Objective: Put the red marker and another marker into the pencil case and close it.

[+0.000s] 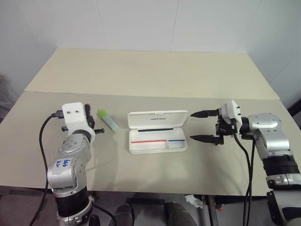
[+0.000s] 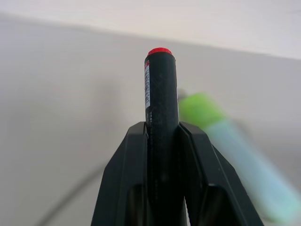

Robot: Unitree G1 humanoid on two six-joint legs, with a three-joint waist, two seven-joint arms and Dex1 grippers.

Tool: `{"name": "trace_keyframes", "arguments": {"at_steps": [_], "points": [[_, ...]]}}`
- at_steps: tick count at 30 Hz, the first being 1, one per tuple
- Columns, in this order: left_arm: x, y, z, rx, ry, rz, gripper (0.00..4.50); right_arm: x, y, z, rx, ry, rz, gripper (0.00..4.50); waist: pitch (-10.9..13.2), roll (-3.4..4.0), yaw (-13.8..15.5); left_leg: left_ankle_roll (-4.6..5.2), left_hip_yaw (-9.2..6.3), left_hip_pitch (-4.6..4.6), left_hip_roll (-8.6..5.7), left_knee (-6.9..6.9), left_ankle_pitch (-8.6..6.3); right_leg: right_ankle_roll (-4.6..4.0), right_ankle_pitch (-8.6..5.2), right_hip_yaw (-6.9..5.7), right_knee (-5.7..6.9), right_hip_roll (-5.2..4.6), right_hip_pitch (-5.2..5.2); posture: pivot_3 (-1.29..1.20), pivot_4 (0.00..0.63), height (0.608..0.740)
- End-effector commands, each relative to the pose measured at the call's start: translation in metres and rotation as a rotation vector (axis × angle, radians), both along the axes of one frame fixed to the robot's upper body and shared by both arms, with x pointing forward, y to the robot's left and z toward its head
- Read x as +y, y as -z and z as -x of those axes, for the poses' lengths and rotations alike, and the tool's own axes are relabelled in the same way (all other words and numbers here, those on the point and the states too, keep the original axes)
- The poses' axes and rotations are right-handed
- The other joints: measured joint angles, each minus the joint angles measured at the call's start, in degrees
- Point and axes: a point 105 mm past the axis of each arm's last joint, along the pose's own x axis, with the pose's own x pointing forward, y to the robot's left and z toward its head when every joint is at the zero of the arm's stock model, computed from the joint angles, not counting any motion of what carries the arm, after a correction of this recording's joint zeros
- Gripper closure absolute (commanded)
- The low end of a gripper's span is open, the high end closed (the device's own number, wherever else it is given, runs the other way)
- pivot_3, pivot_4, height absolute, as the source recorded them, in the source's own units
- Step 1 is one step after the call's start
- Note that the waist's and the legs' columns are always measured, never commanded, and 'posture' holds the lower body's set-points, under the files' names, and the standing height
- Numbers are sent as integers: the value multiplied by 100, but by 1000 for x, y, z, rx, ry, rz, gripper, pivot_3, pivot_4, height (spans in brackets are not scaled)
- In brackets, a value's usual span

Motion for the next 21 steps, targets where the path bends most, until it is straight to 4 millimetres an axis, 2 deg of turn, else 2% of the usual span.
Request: {"name": "trace_keyframes", "arguments": {"at_steps": [1,6,15,18,21], "points": [[-27,-41,11,-191,252,-68,3920,-9,-12,7,-12,5,-41,0,0,1,-3,-1,0,0,1,-1,-1,0,0,0,-1,0,0,0,150,740],[-48,-63,28,-267,551,-102,3920,-14,3,18,28,-21,36,0,2,4,0,5,3,1,1,-2,-4,-1,-1,2,-8,-2,2,0,150,740],[-78,-94,53,-219,1065,-219,3920,-17,15,23,57,-8,58,0,5,8,-8,9,5,2,1,-2,-7,-6,-3,2,-11,-4,5,0,150,740],[-88,-93,56,-173,1209,-258,3920,-17,16,22,56,1,56,0,5,9,-3,11,4,1,1,-3,-8,-6,-4,0,-14,-4,6,0,150,740],[-97,-78,59,-90,1362,-332,3920,-15,15,21,49,7,51,0,6,9,-5,13,5,1,1,-10,-9,-9,-6,1,-17,-5,6,0,150,740]]}}
